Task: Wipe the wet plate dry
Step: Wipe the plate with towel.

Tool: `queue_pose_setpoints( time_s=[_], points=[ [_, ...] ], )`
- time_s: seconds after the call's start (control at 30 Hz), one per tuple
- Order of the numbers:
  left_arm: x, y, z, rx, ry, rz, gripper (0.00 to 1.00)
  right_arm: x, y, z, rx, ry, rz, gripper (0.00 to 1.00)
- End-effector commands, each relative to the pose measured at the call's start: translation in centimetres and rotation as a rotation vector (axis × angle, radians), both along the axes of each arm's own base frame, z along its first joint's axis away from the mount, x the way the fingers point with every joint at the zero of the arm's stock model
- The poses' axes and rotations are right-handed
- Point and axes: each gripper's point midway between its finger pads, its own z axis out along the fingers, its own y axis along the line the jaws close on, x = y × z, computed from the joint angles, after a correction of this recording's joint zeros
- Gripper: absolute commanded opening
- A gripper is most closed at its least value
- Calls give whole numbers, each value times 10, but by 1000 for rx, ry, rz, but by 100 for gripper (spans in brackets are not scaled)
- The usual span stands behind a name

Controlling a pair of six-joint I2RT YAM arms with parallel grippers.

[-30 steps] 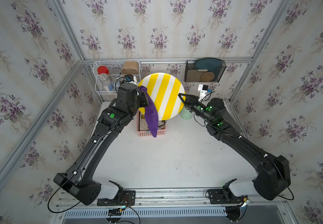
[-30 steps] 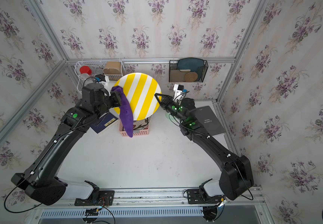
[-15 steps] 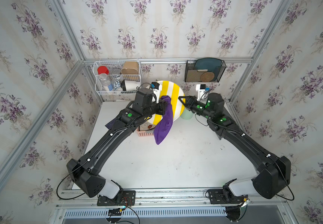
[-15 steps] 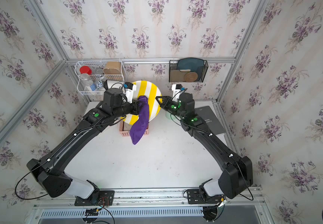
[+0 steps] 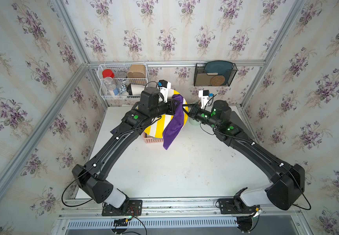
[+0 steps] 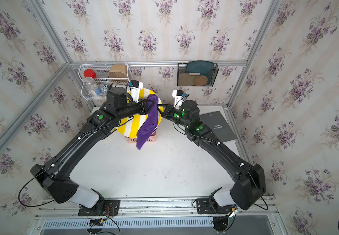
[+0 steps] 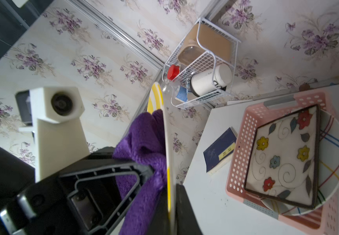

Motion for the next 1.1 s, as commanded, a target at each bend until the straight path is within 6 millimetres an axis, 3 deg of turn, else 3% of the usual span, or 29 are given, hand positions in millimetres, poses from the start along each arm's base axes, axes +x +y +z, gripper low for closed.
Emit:
queue_pose_setpoints(
  time_s=[0.0, 0.07, 0.1, 0.17, 0.23, 0.3, 0.33, 0.4, 0.47, 0.5, 0.6, 0.67, 0.7, 0.8, 0.87, 0.93, 1.07],
  points=[
    [7, 31, -28, 83, 106, 110, 0, 2, -42, 82, 231, -230, -47, 0],
    [15, 54, -31, 120, 108, 182, 0, 9, -64, 70, 242, -201, -96, 0],
    [13, 53, -30, 119, 108, 157, 0, 8, -66, 64, 236, -187, -89, 0],
    [-1, 24, -28, 77, 115, -25, 0, -3, -58, 60, 214, -188, -30, 0],
    [-20, -17, -45, 57, 175, -214, 0, -16, -42, 56, 215, -183, 23, 0],
    [-34, -37, -67, 129, 233, -268, 0, -24, -32, 63, 231, -206, 48, 0],
    [-31, -31, -76, 152, 272, -218, 0, -23, -32, 65, 234, -210, 41, 0],
    [-9, 2, -85, 140, 285, -19, 0, -19, -43, 64, 244, -204, -13, 0],
    [11, 45, -83, 102, 233, 164, 0, -19, -51, 55, 235, -196, -49, 0],
    [14, 63, -71, 79, 188, 217, 0, -23, -51, 51, 220, -196, -46, 0],
    [20, 93, -58, 114, 138, 286, 0, -40, -38, 33, 157, -180, 16, 0],
    [15, 88, -53, 142, 134, 229, 0, -54, -23, 24, 105, -190, 80, 0],
    [12, 76, -55, 126, 147, 163, 0, -69, -5, 21, 85, -195, 146, 0],
    [1, 36, -63, 67, 173, 0, 0, -76, 10, 31, 74, -231, 210, 0],
    [0, 25, -63, 42, 164, -20, 0, -65, 1, 51, 96, -273, 148, 0],
    [3, 29, -47, -13, 131, 11, 0, -42, -26, 75, 120, -308, 28, 0],
    [8, 72, 22, -238, 46, 91, 0, -2, -107, 106, 228, -313, -205, 0]
  ],
)
